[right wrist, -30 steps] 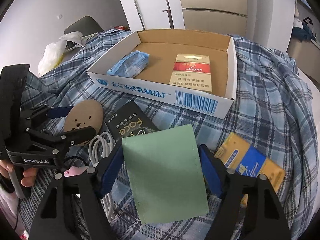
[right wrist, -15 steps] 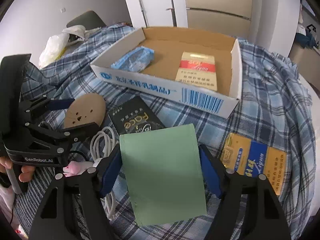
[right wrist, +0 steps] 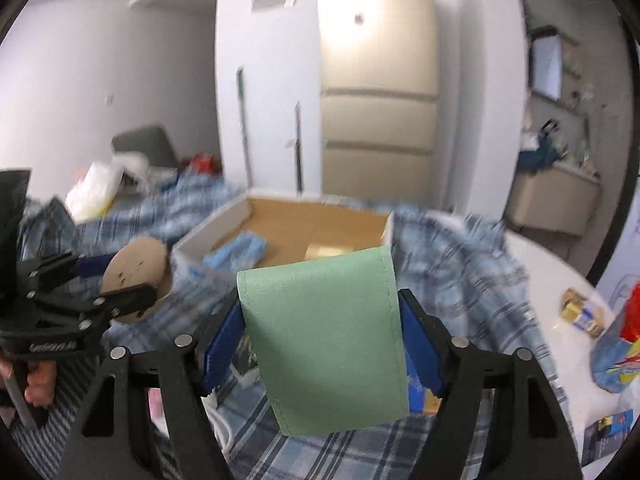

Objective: Organize soft objects
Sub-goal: 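Grasp the green card with the right tool while the left tool grasps the tan wooden disc, then lift the tan disc and green card and carry them over the white box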

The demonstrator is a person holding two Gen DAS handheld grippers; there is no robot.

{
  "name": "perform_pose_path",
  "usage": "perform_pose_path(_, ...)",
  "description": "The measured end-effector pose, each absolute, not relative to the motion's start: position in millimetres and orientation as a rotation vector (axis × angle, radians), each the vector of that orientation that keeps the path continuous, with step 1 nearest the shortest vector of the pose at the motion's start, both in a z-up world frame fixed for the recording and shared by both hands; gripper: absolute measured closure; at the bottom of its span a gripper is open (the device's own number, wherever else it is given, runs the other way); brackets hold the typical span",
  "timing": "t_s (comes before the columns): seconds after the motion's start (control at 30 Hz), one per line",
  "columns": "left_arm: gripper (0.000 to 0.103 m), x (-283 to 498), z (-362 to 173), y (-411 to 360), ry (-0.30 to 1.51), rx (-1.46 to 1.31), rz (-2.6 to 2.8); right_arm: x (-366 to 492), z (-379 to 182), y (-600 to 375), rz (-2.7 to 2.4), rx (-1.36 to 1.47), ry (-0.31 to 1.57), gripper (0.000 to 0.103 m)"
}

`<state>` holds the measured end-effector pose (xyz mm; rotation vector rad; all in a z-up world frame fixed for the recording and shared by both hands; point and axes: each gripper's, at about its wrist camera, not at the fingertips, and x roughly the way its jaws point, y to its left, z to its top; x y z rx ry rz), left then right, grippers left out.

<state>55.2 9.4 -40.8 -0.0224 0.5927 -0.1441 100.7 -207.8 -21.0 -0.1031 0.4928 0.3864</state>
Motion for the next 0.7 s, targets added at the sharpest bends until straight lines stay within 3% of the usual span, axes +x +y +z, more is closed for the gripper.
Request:
perform_pose_path(0.3, 0.029, 15.0, -8.7, 6.5, 0.301, 0.001, -0.179, 84.3, -4.5, -207.4, 0.334, -0.087, 0.338, 0.030)
perform_pose_path(0.7, 0.029, -15.5, 18.9, -2.3, 0.189, 0.042, -0.150, 67.6, 7.2, -211.9, 0.294, -0.094, 0.244, 0.030)
